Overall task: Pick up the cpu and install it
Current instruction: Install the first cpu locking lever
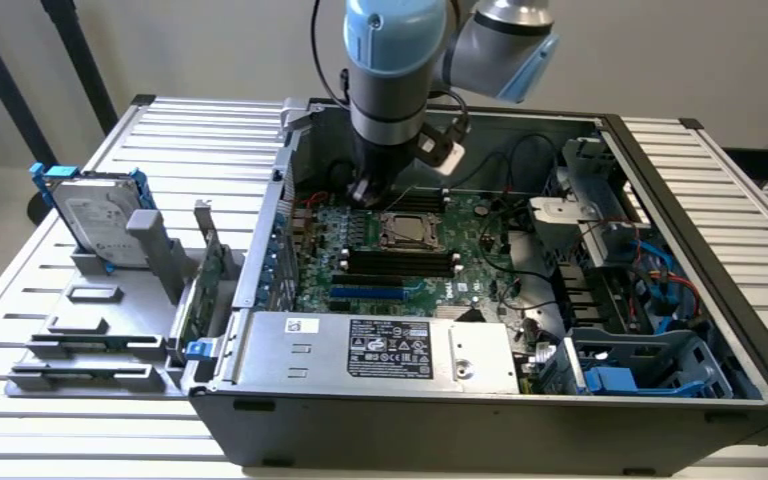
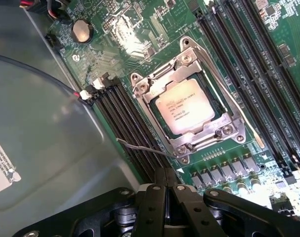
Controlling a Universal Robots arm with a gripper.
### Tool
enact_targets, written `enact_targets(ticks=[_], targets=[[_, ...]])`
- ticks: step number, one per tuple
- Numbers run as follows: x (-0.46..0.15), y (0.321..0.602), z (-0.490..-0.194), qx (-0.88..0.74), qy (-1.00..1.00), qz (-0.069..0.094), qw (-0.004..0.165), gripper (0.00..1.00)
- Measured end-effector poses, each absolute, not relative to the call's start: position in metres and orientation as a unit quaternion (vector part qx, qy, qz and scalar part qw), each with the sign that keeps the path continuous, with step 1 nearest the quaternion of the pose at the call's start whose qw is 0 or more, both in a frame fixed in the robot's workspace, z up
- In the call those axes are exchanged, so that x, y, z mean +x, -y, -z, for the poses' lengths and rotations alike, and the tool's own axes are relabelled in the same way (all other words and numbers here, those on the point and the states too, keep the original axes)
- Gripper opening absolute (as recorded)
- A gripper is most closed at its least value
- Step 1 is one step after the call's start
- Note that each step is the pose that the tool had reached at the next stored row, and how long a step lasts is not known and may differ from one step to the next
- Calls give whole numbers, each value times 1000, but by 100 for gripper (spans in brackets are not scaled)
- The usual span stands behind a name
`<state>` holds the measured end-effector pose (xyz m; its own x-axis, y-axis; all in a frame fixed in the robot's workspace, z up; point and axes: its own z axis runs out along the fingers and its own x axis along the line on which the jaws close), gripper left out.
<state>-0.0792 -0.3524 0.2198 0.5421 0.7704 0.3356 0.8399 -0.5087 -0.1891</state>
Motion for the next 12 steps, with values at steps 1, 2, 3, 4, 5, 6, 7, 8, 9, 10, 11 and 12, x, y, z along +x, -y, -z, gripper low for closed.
enact_targets(ticks=[1,2,3,4,5,6,7,8,9,10,11,12], targets=[[-79,352,-219,-862,467,105,166,11],[-79,352,-217,-862,467,105,166,11],[-79,352,-216,-862,467,105,166,11],[-79,351,-214,-862,467,105,166,11],[-79,351,-213,-862,467,105,166,11],[-79,350,-212,-862,467,105,166,11],[-78,349,-211,-862,467,106,166,11],[-78,349,-210,-862,467,106,166,11],[-78,348,-209,-862,467,106,166,11],[-78,348,-209,-862,467,106,165,11],[-78,347,-208,-862,467,106,165,11],[-78,346,-207,-862,467,106,165,11]])
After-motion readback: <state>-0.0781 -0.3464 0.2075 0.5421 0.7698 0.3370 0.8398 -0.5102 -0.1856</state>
